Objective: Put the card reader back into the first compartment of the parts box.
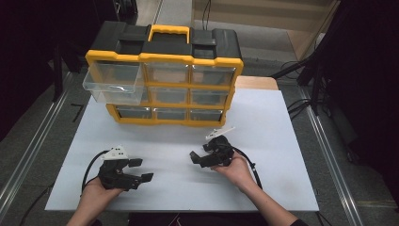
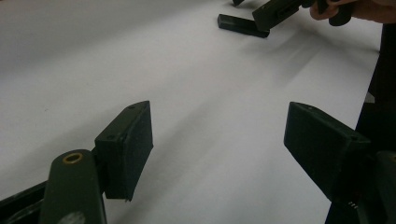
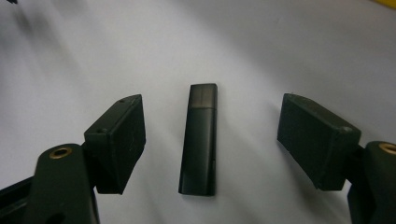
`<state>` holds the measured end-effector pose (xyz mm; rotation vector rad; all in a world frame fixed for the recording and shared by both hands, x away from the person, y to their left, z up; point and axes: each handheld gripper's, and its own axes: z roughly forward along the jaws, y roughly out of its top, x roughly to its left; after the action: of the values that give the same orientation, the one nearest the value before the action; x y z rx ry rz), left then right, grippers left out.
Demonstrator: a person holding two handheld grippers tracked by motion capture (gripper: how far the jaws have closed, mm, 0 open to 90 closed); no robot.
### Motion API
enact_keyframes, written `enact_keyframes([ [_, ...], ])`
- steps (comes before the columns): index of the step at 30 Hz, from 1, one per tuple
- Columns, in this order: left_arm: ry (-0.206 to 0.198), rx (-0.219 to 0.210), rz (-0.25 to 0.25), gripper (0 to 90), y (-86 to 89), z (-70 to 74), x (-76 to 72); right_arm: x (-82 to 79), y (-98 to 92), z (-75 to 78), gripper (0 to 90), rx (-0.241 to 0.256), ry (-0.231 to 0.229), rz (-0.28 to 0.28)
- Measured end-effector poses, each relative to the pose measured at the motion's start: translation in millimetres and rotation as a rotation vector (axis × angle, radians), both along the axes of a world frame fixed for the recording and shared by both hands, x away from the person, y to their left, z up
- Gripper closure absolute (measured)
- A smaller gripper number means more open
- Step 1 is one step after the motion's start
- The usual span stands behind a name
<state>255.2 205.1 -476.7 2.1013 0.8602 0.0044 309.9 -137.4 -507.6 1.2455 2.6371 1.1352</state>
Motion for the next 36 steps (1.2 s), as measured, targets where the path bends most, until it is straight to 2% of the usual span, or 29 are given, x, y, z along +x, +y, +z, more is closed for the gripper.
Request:
enact_keyframes([
  [3, 0.0, 0.0, 0.0, 25.4, -0.2, -0.2, 0.0, -0.5, 0.0, -0.4, 24.5, -0.001, -0.012, -0.004],
  [5, 0.001, 0.001, -0.001, 25.4, -0.4, -0.3, 0.0, -1.1, -0.6, -0.5, 28.7, -0.008, -0.024, -0.006],
  [6, 0.001, 0.001, -0.001, 25.4, -0.5, -0.3, -0.1, -3.0, -0.8, -1.2, 33.7, -0.014, -0.041, -0.012],
  [7, 0.001, 0.002, 0.0, 25.4, -0.5, -0.3, -0.1, -3.0, -0.8, -1.2, 33.7, -0.014, -0.041, -0.012],
  [10, 0.001, 0.004, -0.001, 25.4, -0.4, -0.1, 0.0, -6.1, 0.0, -1.1, 44.6, -0.01, -0.036, 0.001],
  [12, 0.001, 0.003, -0.002, 25.4, -0.4, -0.2, 0.0, -7.1, 0.8, -0.8, 47.8, -0.014, -0.035, 0.003],
  [13, 0.001, 0.004, -0.001, 25.4, -0.5, -0.2, 0.0, -9.0, 2.8, -0.2, 53.9, -0.031, -0.038, 0.002],
  [17, 0.002, 0.004, -0.001, 25.4, -0.6, -0.4, -0.1, -12.3, 6.4, 0.8, 59.5, -0.065, -0.053, -0.019],
  [19, 0.003, 0.007, -0.001, 25.4, -0.6, -0.4, 0.0, -15.3, 9.6, 1.3, 64.1, -0.101, -0.078, -0.031],
  [21, 0.003, 0.004, -0.001, 25.4, -0.8, -0.4, 0.0, -15.4, 9.5, 1.2, 66.7, -0.104, -0.081, -0.03],
  [22, 0.003, 0.005, -0.001, 25.4, -1.0, -0.3, -0.1, -15.2, 8.7, 0.8, 70.1, -0.097, -0.076, -0.033],
  [29, 0.005, 0.003, -0.003, 25.4, -0.7, -0.3, 0.1, -10.5, 3.0, -0.1, 70.8, -0.059, -0.046, -0.025],
  [34, 0.006, 0.002, -0.004, 25.4, -0.2, -0.4, 0.1, -5.9, -0.9, -0.1, 70.9, -0.026, -0.001, -0.025],
  [35, 0.006, 0.002, -0.003, 25.4, -0.4, -0.6, 0.2, -4.4, -2.4, 0.6, 71.0, -0.013, 0.021, -0.021],
  [36, 0.005, 0.002, -0.003, 25.4, -0.6, -0.7, 0.2, -4.4, -2.4, 0.6, 71.0, -0.013, 0.021, -0.021],
])
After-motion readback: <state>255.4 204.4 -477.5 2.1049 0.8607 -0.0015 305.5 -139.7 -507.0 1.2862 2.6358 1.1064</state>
